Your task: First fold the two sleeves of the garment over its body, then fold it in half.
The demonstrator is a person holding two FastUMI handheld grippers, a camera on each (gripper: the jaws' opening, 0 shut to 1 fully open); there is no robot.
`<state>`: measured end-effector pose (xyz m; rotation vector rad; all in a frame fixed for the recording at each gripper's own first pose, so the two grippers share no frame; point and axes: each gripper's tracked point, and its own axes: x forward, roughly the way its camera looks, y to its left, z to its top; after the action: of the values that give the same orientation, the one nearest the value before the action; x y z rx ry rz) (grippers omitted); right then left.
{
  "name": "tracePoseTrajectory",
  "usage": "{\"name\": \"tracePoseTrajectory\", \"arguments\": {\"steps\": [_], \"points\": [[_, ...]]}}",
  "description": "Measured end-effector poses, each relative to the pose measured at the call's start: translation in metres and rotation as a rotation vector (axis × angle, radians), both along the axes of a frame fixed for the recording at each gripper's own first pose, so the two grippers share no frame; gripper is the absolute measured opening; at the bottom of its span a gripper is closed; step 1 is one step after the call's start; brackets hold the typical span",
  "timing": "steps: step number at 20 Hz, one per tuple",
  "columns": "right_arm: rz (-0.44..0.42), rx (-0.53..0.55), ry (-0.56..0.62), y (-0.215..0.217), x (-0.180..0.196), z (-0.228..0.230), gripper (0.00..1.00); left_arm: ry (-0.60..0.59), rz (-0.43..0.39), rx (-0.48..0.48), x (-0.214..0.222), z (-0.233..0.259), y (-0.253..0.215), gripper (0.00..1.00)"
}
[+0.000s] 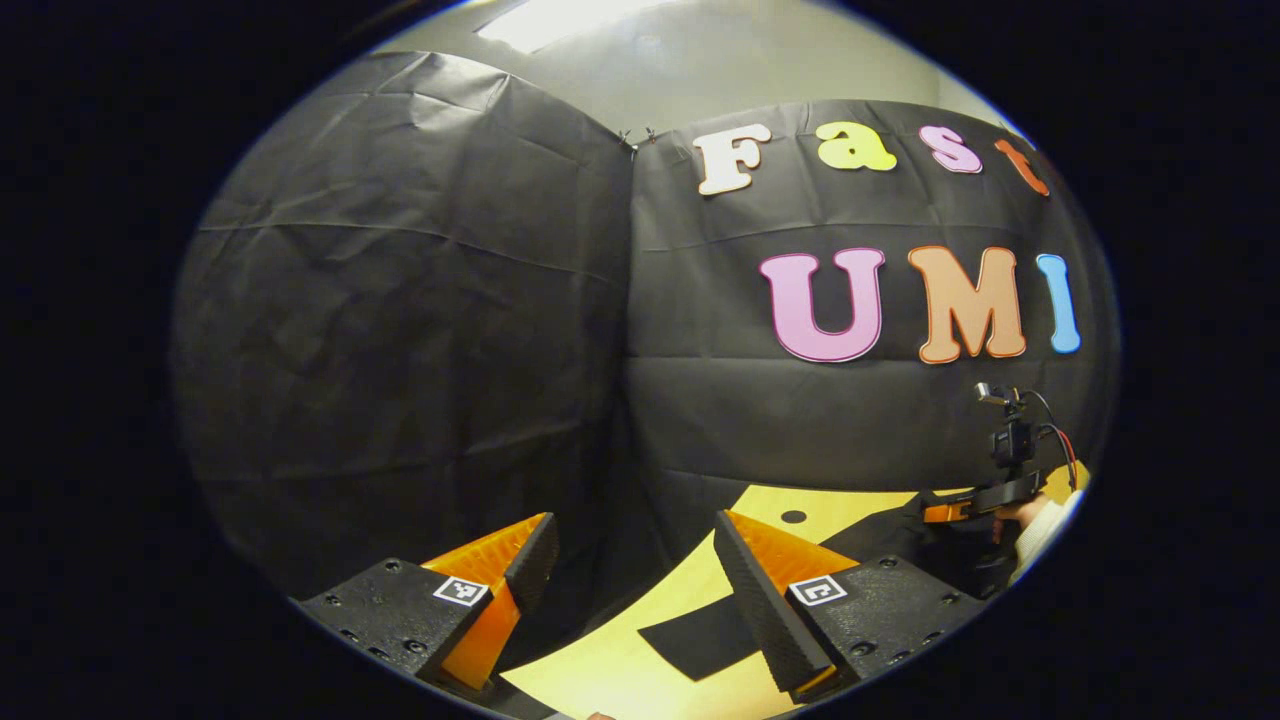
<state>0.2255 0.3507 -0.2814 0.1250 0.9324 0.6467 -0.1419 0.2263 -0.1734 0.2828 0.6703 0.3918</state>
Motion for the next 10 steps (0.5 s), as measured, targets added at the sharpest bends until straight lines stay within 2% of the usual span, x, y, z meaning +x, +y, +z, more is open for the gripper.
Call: {"name": "tracePoseTrajectory", "arguments": {"steps": [2,3,6,10], "points": [[0.031,0.020,0.015,0.011,-0.025,-0.002,0.68,0.000,0.004,-0.008,0.000,-0.005,0.003,0.92],[0.048,0.003,-0.018,0.015,-0.016,-0.002,0.98,0.005,0.006,-0.019,0.000,-0.011,0.002,0.92],[0.093,-0.042,-0.137,-0.014,-0.023,0.017,0.99,0.012,0.004,-0.072,0.002,-0.041,-0.006,0.92],[0.083,-0.010,-0.183,-0.062,-0.053,0.064,0.98,0.125,0.046,-0.202,-0.020,-0.116,-0.019,0.93]]}}
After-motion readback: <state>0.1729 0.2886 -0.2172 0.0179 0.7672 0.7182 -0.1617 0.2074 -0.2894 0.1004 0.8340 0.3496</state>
